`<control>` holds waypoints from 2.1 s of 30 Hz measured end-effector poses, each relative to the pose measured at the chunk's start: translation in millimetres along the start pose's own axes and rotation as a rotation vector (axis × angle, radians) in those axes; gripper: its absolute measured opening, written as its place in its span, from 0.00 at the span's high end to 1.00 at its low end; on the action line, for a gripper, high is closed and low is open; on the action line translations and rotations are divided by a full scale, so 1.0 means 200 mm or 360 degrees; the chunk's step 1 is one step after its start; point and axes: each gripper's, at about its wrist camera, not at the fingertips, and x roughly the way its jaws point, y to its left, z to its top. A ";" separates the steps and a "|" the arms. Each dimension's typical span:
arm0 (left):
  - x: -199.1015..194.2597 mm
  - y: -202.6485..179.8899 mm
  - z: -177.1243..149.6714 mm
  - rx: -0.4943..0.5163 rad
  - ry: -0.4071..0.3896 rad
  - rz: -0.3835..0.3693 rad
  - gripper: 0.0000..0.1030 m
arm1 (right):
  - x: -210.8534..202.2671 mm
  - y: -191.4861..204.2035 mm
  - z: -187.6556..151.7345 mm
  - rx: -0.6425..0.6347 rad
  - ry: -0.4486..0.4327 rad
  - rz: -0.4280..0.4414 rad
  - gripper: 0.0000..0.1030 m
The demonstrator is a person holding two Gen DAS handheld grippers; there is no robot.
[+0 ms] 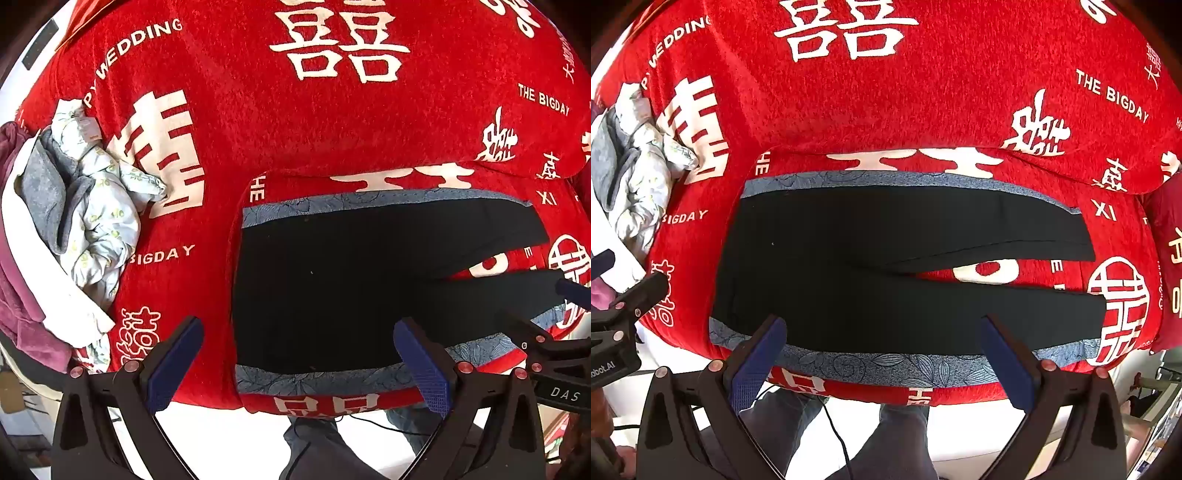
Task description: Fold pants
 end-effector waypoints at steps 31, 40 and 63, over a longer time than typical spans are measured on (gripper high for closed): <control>0.01 0.03 -0.03 -0.0015 0.0034 0.0058 0.00 | 0.01 0.02 0.01 -0.0029 0.0003 0.0038 0.00; -0.03 -0.04 -0.06 -0.0097 0.0075 0.0078 0.00 | 0.00 -0.06 0.00 -0.0074 0.0000 0.0087 0.00; -0.09 -0.18 -0.73 -0.0125 0.0206 0.0135 0.00 | -0.01 -0.17 -0.41 -0.0214 0.0119 0.0139 0.00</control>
